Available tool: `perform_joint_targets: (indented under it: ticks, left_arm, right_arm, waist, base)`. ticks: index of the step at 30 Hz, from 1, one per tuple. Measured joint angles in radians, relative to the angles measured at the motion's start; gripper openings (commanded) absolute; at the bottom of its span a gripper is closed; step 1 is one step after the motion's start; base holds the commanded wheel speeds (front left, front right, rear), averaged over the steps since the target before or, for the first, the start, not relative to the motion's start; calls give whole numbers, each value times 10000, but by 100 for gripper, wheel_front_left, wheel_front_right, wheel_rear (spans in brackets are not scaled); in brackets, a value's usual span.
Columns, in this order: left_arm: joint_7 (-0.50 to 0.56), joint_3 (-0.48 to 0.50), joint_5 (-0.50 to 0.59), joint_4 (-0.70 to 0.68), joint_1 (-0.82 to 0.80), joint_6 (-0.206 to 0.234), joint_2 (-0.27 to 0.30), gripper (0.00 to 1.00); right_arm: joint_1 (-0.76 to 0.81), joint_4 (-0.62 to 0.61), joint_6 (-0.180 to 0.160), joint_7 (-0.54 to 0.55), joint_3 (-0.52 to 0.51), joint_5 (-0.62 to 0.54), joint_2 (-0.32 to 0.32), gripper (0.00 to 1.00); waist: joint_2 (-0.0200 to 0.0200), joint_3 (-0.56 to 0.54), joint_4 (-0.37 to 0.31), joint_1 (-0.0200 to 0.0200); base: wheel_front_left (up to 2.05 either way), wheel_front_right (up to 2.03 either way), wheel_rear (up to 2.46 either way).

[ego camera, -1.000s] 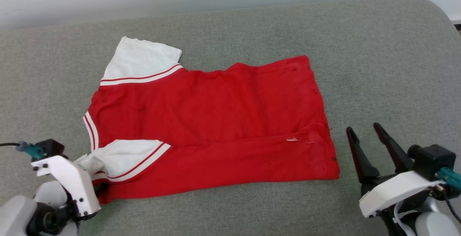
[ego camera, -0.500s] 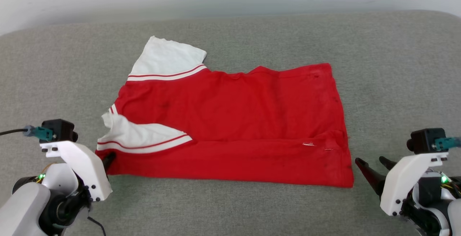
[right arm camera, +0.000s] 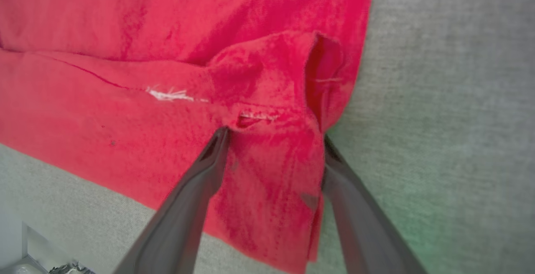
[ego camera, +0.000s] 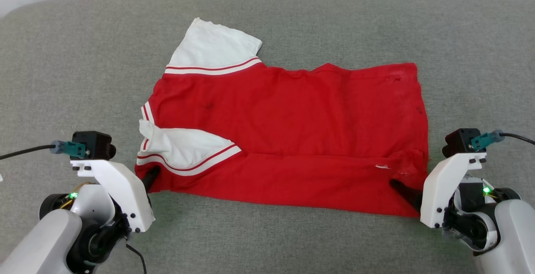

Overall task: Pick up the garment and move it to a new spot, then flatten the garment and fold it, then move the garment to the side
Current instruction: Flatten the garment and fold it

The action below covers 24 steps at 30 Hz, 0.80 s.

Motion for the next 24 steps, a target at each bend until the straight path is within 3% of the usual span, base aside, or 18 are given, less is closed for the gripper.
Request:
perform_joint_targets:
  ticks: [1,2,14,24]
  left_arm:
    - [-6,-19,0,4,0,-13,-31,0]
    - [-13,-29,0,13,0,-15,-48,0]
    - [-460,10,2,-121,673,121,0,0]
    - [-449,-61,-430,-351,2280,556,86,0]
  right_arm:
    - [-78,100,-2,15,54,54,-29,28]
    - [-150,186,-2,8,94,130,-58,0]
    - [-109,167,0,-318,786,460,-504,0]
    - [1349,-451,0,224,545,623,-671,0]
  waist:
    - [0,33,35,0]
    - [0,53,59,0]
    - [0,-893,-54,1]
    - [0,-2424,-31,0]
  base:
    - [0,0,0]
    - [0,0,0]
    - [0,0,0]
    - [0,0,0]
